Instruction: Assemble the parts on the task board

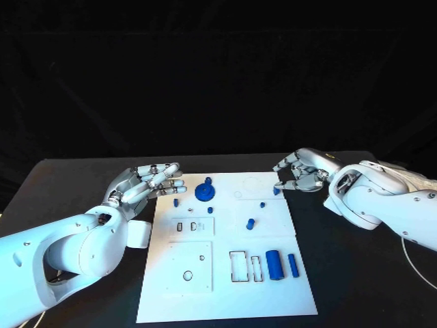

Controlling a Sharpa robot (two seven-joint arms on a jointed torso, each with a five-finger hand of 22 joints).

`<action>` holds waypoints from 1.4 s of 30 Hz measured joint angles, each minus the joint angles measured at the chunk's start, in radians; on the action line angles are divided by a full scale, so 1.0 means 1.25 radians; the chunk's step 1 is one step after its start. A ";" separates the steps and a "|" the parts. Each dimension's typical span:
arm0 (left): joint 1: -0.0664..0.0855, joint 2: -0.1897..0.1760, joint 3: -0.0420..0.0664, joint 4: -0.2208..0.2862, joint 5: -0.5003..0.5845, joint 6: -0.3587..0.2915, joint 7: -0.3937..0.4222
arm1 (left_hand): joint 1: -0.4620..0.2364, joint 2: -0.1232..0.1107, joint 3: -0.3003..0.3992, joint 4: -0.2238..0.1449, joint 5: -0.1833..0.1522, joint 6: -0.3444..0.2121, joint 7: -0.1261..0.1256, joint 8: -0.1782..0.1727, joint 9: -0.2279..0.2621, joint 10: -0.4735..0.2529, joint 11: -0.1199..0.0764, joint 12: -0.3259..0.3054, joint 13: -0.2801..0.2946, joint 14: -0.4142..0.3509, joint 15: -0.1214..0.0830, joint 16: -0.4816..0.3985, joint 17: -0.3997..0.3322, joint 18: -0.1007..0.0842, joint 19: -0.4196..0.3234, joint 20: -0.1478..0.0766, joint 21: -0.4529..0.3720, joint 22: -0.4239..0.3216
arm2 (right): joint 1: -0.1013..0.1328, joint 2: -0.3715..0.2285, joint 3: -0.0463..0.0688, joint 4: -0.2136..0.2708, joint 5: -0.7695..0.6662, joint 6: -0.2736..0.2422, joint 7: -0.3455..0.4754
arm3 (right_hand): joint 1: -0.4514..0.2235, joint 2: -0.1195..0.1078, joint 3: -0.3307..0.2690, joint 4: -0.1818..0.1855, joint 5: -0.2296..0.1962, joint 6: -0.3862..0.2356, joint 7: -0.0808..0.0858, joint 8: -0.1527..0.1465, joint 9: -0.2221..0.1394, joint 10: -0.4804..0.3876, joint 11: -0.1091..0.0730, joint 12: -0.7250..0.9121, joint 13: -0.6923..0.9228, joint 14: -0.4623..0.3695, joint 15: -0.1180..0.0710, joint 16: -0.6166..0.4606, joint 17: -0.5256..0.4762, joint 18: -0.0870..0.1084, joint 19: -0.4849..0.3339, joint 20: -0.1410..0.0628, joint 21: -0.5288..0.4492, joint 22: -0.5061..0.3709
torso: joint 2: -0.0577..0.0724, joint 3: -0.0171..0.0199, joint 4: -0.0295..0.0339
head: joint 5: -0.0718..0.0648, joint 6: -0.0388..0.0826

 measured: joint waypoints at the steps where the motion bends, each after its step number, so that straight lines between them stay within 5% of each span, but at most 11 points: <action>1: 0.000 0.000 0.000 -0.001 0.000 0.000 0.000 | 0.000 0.000 0.000 0.000 0.000 0.000 0.000 0.000 0.000 0.000 0.000 0.000 0.000 0.000 0.000 0.000 0.000 0.000 0.000 0.000 0.000 0.000 | -0.003 -0.001 0.000 -0.007 0.003 0.002 0.007 | 0.000 0.000 0.000 0.000 0.000 0.000 0.000 0.000 0.000 0.000 0.000 0.000 0.000 0.000 0.000 0.000 0.000 0.000 0.000 0.000 0.000 0.000 | 0.000 0.0005 -0.0004 | 0.000 0.000; 16: 0.000 0.002 0.000 -0.010 0.000 0.003 0.000 | 0.000 0.000 0.000 0.000 0.000 0.000 0.000 0.000 0.000 0.000 0.000 0.000 0.000 0.000 0.000 0.000 0.001 0.000 0.000 0.000 0.000 0.000 | -0.036 0.014 -0.001 -0.076 0.021 0.025 0.060 | 0.003 -0.003 -0.002 -0.007 0.004 0.000 0.000 0.000 0.000 0.000 0.000 0.000 0.000 0.000 0.000 0.000 0.001 0.000 0.000 0.000 0.000 -0.001 | 0.000 0.0012 0.0020 | -0.002 -0.005; 28: 0.000 0.003 0.000 -0.013 0.000 0.004 0.000 | 0.000 0.000 0.000 -0.005 0.000 0.000 0.000 0.000 0.000 0.000 0.000 0.000 0.000 0.000 0.000 0.000 0.001 0.000 0.000 0.000 0.000 -0.001 | -0.044 0.049 -0.001 -0.119 0.023 0.031 0.065 | 0.024 0.025 0.008 -0.017 0.022 0.012 -0.002 0.000 0.001 0.003 0.003 0.011 0.006 0.000 0.000 0.003 0.000 0.000 0.000 0.000 0.000 0.000 | 0.001 0.0015 0.0034 | -0.003 -0.011; 42: 0.000 0.002 0.000 -0.014 0.000 0.005 0.000 | 0.000 0.000 0.000 -0.005 0.000 0.000 0.000 0.000 0.000 0.000 0.000 0.000 0.000 0.000 0.000 0.000 0.001 0.000 0.000 0.000 0.000 -0.001 | -0.048 0.066 -0.001 -0.144 0.027 0.033 0.062 | 0.040 0.056 0.040 -0.042 -0.029 0.052 -0.006 0.004 0.003 0.009 0.002 0.023 0.008 0.000 0.000 0.003 0.000 0.000 0.000 0.000 0.000 0.002 | 0.000 0.0015 0.0025 | 0.000 -0.014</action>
